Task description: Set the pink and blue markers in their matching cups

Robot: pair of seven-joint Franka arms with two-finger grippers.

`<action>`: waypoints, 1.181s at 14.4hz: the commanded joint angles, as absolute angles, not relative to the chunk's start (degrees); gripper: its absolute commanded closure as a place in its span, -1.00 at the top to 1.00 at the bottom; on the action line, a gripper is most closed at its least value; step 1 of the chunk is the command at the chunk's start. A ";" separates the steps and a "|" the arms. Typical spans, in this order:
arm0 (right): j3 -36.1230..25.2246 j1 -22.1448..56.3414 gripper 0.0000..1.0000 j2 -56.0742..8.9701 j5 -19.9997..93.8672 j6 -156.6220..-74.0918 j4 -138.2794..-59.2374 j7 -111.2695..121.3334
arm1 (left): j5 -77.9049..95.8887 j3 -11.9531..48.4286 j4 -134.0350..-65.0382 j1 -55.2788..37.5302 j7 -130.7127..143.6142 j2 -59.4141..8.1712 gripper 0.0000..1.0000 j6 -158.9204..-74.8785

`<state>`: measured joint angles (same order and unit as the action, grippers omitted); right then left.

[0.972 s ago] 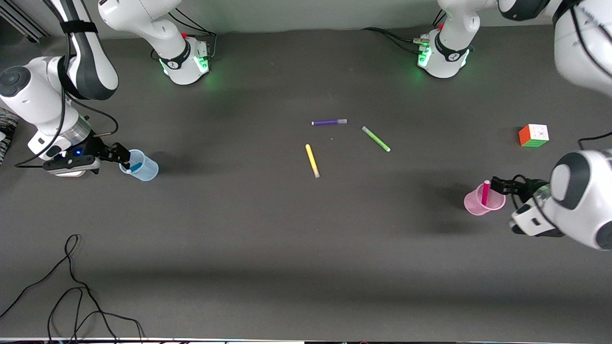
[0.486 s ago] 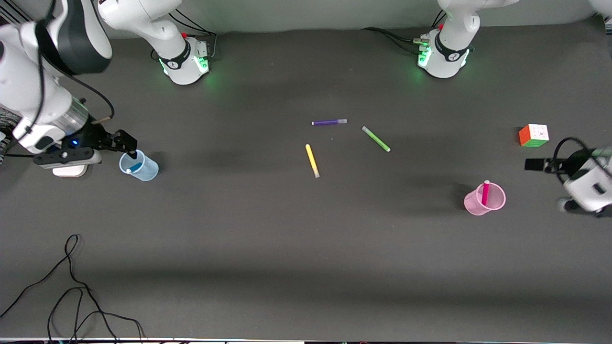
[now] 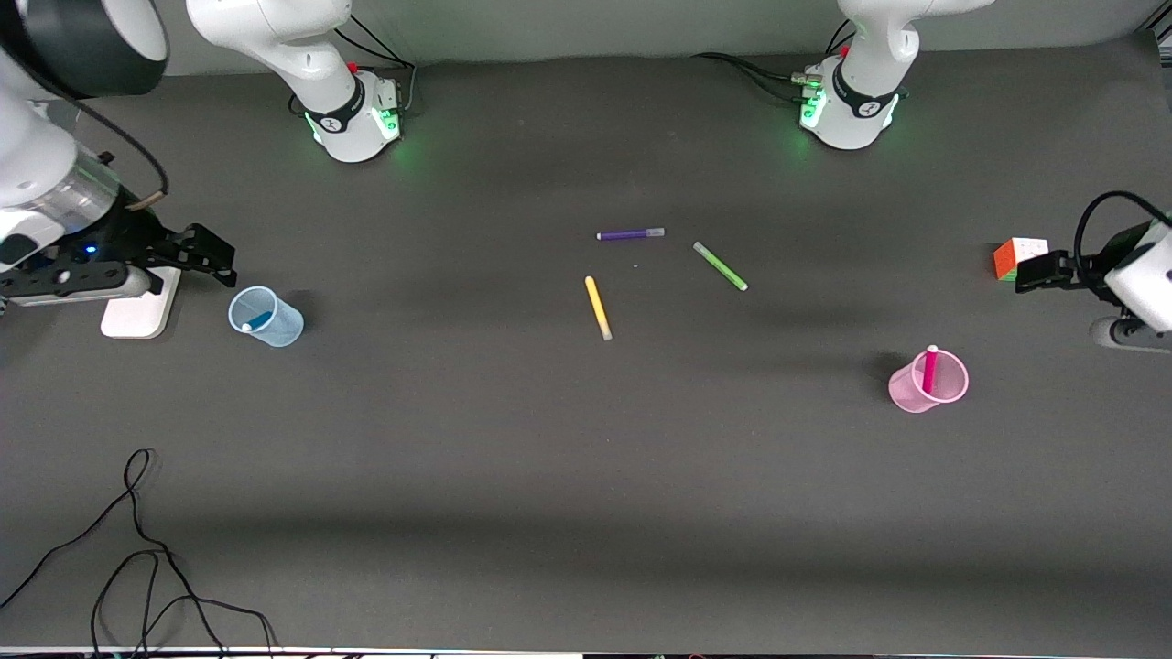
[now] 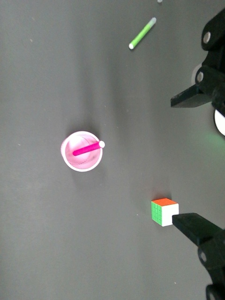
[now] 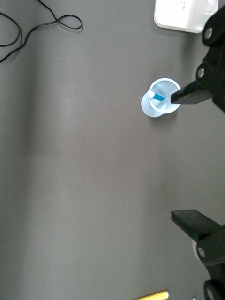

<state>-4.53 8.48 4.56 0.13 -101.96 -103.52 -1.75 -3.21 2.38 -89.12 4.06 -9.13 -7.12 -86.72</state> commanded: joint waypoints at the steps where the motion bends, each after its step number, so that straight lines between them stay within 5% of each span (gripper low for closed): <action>1: -3.69 5.81 1.00 -1.82 1.67 -99.76 -96.61 -2.20 | -2.55 1.85 -91.93 0.89 -6.69 -2.82 0.99 -88.50; 4: -3.87 6.06 1.00 -4.83 1.76 -99.67 -94.22 -2.46 | -2.02 1.58 -91.50 -2.02 -0.18 -2.29 0.99 -88.51; 9: -3.96 7.38 1.00 -0.54 1.14 -97.21 -97.82 -3.43 | 1.30 -3.42 -91.32 -5.71 -0.52 -2.37 0.99 -87.72; 17: -3.43 7.47 1.00 1.05 0.62 -99.58 -99.93 -3.95 | 0.88 -3.43 -91.23 -5.80 -0.53 -2.72 0.99 -87.54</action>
